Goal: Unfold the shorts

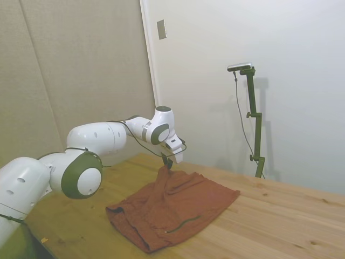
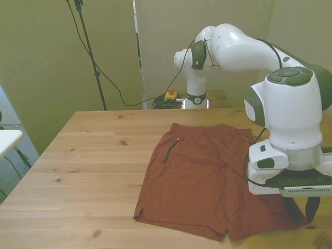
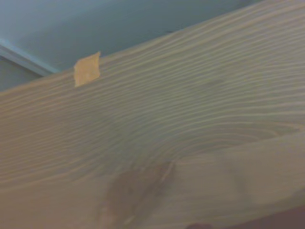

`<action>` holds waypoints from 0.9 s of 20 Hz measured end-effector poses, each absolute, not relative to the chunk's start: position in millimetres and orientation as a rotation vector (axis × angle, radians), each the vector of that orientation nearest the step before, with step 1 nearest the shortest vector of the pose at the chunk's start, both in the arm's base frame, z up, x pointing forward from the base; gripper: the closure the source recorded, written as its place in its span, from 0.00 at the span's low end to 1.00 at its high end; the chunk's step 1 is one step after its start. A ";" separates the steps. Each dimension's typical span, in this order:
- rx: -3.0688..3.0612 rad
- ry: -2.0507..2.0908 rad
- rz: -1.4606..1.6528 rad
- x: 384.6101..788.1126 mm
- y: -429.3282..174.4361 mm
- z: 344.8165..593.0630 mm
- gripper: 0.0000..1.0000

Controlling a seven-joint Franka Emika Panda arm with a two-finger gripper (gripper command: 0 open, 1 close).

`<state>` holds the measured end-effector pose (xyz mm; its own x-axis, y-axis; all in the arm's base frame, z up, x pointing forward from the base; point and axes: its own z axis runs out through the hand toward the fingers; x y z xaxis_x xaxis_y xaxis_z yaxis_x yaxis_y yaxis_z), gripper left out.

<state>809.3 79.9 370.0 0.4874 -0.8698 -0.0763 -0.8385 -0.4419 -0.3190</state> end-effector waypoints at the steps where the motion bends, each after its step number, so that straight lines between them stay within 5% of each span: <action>1: -2.429 1.444 -0.146 809.4 79.3 368.7 0.00; 10: -2.482 1.494 -0.286 803.5 80.4 413.6 0.00; 18: -2.673 1.507 -0.324 750.6 100.0 455.9 0.00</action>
<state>750.6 100.0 455.9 0.5014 -0.8513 0.1542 -0.8396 -0.5218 -0.1510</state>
